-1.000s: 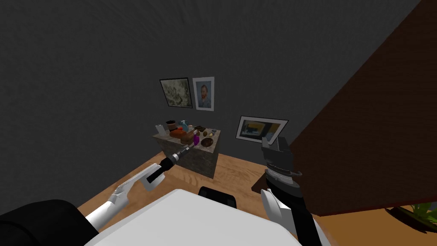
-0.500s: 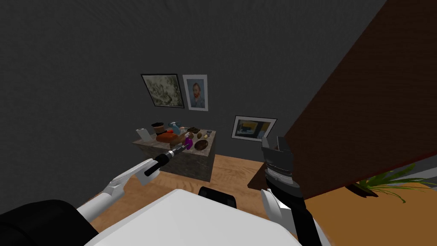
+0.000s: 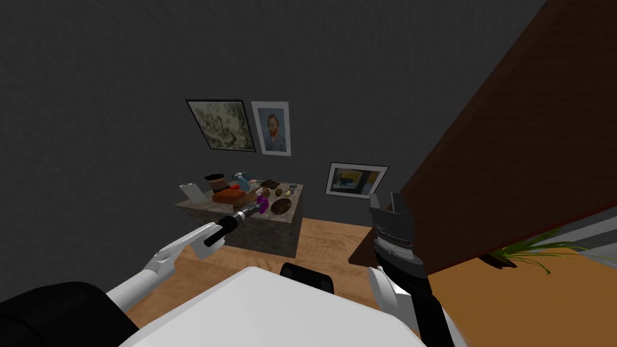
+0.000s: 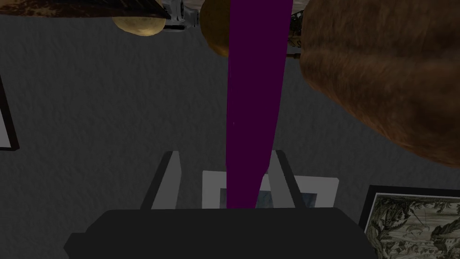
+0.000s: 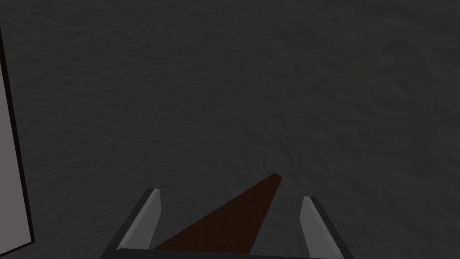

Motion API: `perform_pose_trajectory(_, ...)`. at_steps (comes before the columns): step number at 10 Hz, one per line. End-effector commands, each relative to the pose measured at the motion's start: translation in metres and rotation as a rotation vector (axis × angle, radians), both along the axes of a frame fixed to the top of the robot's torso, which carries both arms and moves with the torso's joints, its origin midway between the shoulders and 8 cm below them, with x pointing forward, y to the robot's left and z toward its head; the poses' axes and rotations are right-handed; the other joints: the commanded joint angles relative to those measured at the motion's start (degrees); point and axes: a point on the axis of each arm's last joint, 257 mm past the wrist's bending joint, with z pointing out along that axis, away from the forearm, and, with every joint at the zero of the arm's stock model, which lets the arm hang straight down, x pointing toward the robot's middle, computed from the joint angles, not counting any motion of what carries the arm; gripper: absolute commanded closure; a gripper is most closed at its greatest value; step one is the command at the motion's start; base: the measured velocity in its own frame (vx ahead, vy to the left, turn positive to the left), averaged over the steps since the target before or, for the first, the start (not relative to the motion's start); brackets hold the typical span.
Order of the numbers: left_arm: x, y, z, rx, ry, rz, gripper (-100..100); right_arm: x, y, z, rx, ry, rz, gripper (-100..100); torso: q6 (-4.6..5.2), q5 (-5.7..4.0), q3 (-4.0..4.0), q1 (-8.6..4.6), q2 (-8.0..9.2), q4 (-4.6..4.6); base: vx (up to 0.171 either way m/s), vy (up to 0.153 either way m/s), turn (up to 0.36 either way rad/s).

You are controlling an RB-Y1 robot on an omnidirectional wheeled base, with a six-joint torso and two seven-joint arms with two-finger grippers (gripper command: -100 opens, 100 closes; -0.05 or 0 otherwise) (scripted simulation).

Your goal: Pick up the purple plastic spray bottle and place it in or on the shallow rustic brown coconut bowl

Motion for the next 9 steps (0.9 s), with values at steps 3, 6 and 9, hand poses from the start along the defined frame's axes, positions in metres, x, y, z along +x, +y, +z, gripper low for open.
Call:
perform_pose_trajectory(3, 0.000, 0.000, 0.000, 0.001, 0.000, 0.000, 100, 0.000, 0.000, 0.000, 0.000, 0.000, 0.000, 0, 0.01, 0.01, 0.01, -0.01, 0.01, 0.00, 0.000, 0.000, 0.000)
perform_pose_trajectory(6, 0.000, 0.000, 0.000, 0.001, 0.000, 0.000, 100, 0.000, 0.000, 0.000, 0.000, 0.000, 0.000, 0, 0.00, 0.00, 0.01, 0.00, 0.02, 0.01, 0.000, 0.000, 0.000)
perform_pose_trajectory(9, -0.003, -0.017, -0.003, -0.017, 0.014, -0.049, 100, 0.000, 0.000, 0.000, 0.000, 0.000, 0.000, 0, -0.13, 0.04, 0.03, -0.05, 0.10, -0.04, -0.010, -0.028, 0.195)
